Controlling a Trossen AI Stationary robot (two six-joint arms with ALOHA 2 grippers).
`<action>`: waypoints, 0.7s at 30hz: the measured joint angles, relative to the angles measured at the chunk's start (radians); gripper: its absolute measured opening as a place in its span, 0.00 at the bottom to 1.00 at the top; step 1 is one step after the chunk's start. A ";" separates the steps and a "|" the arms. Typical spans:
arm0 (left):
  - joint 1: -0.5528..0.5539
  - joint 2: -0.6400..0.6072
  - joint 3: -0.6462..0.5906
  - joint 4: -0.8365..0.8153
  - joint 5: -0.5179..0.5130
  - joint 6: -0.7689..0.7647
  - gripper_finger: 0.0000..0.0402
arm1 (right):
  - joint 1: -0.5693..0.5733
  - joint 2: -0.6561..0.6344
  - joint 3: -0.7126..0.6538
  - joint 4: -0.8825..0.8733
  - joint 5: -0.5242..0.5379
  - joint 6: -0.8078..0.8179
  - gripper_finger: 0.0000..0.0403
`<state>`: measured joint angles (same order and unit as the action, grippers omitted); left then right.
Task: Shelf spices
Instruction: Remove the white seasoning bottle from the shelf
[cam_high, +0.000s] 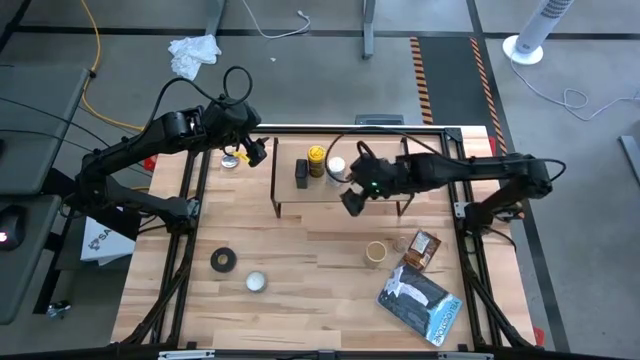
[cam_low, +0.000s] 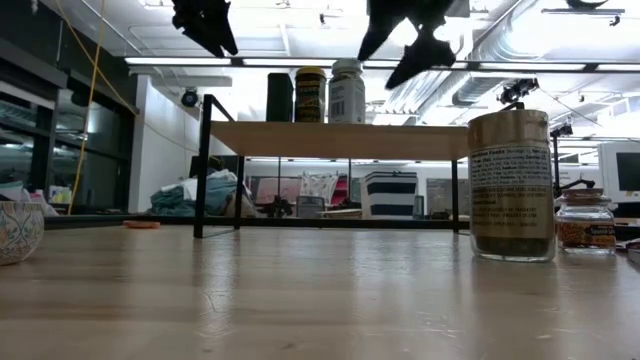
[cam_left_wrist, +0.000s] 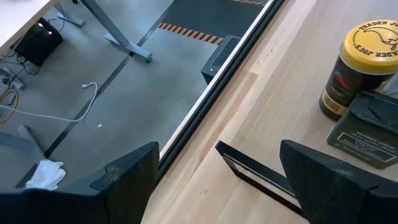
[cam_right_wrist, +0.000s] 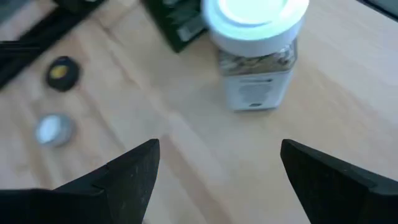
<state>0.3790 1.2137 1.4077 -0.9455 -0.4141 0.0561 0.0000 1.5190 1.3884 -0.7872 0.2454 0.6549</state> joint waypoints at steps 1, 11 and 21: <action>0.000 0.000 0.000 0.000 -0.001 0.000 0.82 | -0.004 0.012 0.000 0.000 0.017 0.000 0.82; 0.000 0.000 0.000 0.000 -0.002 -0.001 0.82 | -0.008 0.092 0.000 0.103 0.171 -0.008 0.82; 0.000 0.000 0.000 0.005 -0.002 -0.002 0.82 | -0.028 0.120 -0.002 0.206 0.220 -0.077 0.81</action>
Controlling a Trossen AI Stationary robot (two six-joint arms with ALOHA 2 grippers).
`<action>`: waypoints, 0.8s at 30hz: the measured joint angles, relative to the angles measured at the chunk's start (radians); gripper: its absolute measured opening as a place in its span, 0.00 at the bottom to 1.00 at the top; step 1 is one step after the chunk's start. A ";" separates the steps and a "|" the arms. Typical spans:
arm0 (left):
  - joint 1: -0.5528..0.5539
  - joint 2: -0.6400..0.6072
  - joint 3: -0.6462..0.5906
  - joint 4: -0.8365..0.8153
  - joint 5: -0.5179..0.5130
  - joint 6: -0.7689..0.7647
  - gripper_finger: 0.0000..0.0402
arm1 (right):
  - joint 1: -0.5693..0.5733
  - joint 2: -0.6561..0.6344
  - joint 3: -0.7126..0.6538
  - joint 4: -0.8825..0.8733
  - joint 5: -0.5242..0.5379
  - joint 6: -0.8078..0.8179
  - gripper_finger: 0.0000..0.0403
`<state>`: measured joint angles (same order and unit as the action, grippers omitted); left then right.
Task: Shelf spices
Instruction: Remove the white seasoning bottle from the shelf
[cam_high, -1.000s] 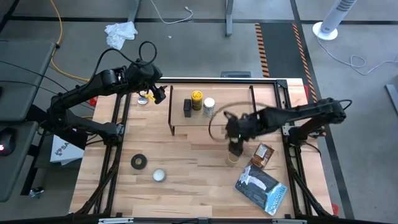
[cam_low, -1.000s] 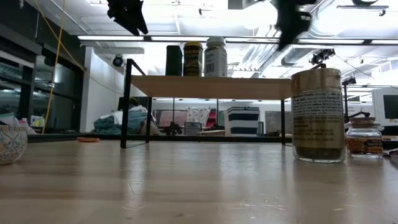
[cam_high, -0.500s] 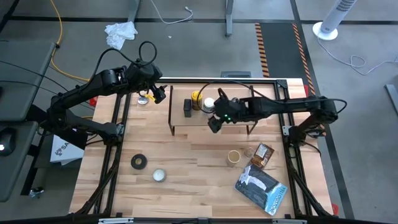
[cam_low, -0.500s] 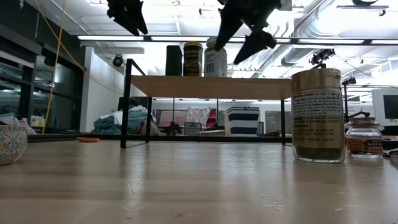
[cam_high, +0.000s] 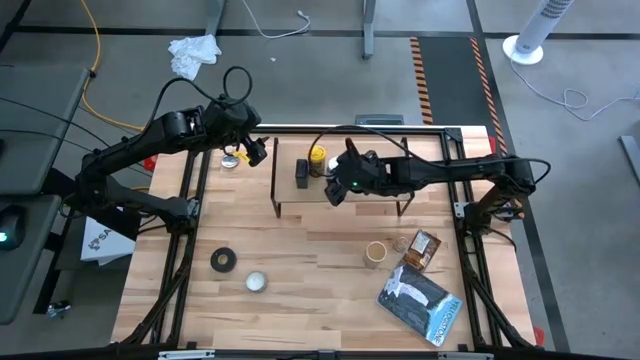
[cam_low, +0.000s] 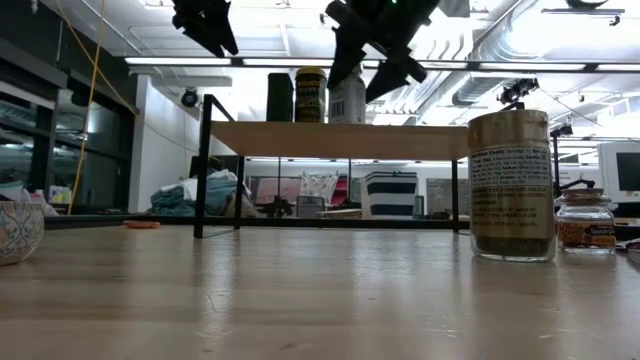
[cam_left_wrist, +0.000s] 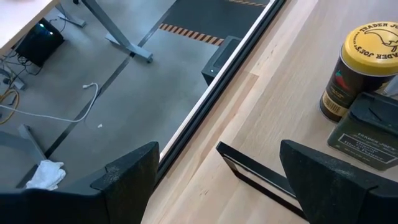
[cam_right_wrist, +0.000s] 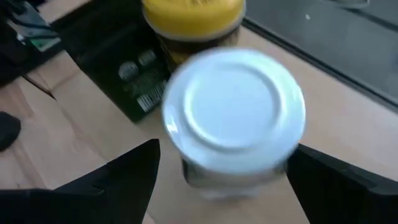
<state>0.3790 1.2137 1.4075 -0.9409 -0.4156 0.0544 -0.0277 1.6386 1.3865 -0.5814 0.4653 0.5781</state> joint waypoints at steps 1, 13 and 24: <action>0.000 0.000 0.000 0.001 0.000 0.000 0.82 | -0.001 0.000 0.000 0.017 0.002 -0.013 0.80; 0.000 0.000 0.000 0.003 0.000 0.000 0.82 | 0.006 -0.064 0.001 -0.023 -0.084 -0.060 0.45; 0.000 0.000 0.000 0.002 -0.013 -0.001 0.82 | 0.208 -0.250 0.133 -0.504 -0.213 0.025 0.45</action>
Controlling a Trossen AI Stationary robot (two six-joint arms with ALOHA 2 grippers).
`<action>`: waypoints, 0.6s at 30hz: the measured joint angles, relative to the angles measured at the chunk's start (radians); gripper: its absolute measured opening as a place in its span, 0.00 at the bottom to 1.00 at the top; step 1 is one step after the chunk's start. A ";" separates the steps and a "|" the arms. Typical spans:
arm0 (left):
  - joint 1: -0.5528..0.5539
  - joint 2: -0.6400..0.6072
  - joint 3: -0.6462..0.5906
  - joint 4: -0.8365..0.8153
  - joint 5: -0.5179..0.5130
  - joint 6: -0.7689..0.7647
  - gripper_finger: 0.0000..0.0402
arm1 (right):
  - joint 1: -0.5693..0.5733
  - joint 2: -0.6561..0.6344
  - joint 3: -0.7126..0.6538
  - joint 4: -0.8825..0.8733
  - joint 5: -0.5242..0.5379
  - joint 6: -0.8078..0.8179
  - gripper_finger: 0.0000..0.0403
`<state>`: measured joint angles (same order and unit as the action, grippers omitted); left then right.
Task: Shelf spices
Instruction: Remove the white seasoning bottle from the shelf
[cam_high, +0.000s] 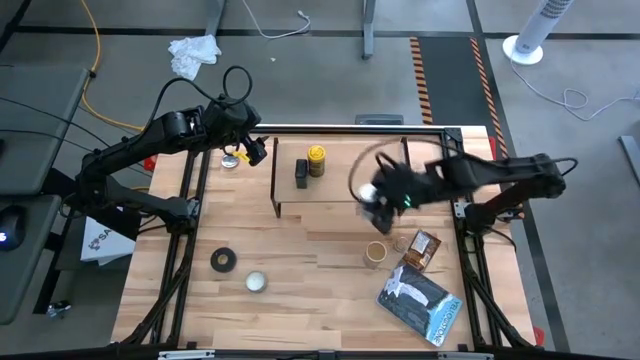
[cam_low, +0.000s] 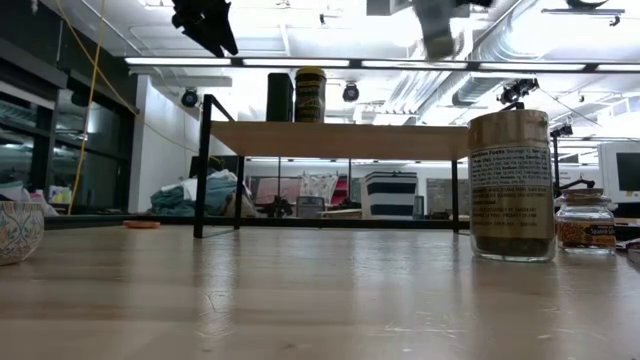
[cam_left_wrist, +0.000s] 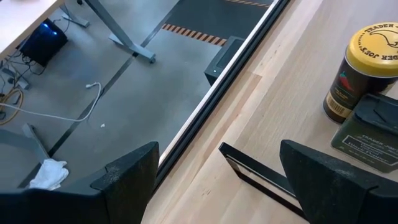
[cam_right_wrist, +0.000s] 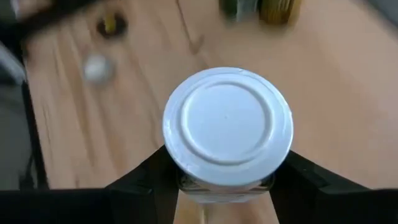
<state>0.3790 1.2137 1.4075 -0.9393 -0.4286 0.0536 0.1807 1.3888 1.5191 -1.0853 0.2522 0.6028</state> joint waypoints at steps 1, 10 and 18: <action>0.000 0.000 0.000 -0.001 0.000 0.000 0.82 | 0.034 -0.008 -0.006 -0.045 0.012 0.043 0.45; 0.000 0.000 0.000 0.001 -0.023 0.000 0.82 | 0.246 -0.014 -0.232 -0.071 0.181 0.440 0.45; 0.000 0.000 0.000 0.001 -0.025 0.000 0.82 | 0.249 -0.013 -0.520 0.148 0.303 0.723 0.45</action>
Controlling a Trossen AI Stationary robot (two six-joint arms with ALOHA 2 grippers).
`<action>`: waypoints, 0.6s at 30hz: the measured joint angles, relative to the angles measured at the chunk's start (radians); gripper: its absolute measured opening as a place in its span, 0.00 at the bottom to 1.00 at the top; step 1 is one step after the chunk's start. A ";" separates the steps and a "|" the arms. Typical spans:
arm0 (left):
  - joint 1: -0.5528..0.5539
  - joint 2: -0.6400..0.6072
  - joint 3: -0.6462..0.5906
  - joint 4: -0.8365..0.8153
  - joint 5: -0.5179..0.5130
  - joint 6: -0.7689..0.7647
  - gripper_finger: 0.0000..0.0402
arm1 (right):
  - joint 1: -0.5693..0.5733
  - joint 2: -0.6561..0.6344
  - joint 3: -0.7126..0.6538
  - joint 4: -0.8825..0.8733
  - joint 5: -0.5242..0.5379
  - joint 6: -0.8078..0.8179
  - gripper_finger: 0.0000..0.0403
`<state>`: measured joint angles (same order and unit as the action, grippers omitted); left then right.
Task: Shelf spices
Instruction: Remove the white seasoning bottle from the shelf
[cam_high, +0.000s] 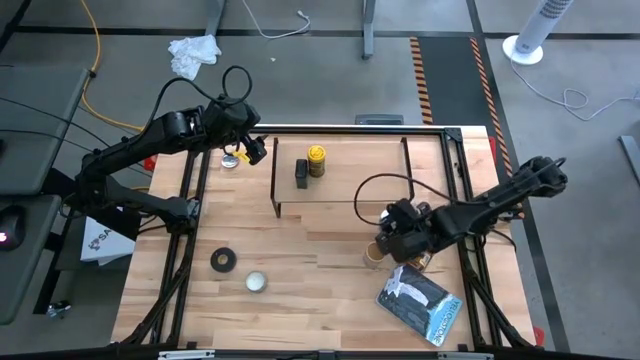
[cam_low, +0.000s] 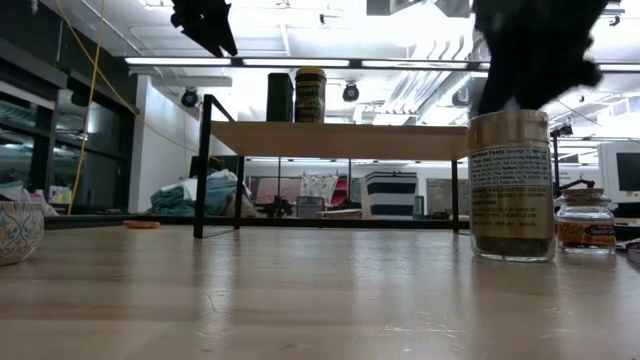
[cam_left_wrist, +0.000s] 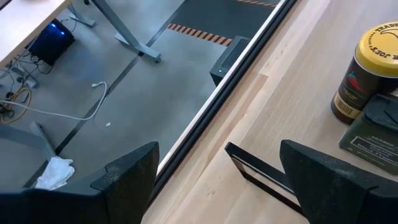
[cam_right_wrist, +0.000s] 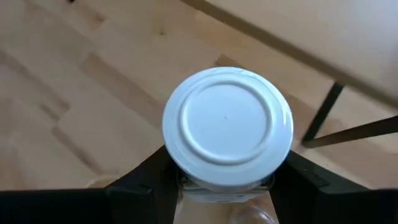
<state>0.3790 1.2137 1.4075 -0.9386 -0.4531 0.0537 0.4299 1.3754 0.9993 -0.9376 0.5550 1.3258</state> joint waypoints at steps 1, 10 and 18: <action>0.000 0.000 0.000 0.000 0.000 0.000 0.82 | -0.003 0.000 -0.033 0.040 0.001 0.023 0.45; 0.000 0.000 0.000 0.000 0.000 0.000 0.82 | -0.018 0.000 -0.201 0.268 0.015 0.090 0.45; 0.000 0.000 0.000 0.000 0.000 -0.001 0.82 | -0.021 0.000 -0.231 0.301 -0.002 0.027 0.56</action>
<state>0.3786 1.2137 1.4075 -0.9386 -0.4528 0.0532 0.4093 1.3754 0.7681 -0.6363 0.5525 1.3526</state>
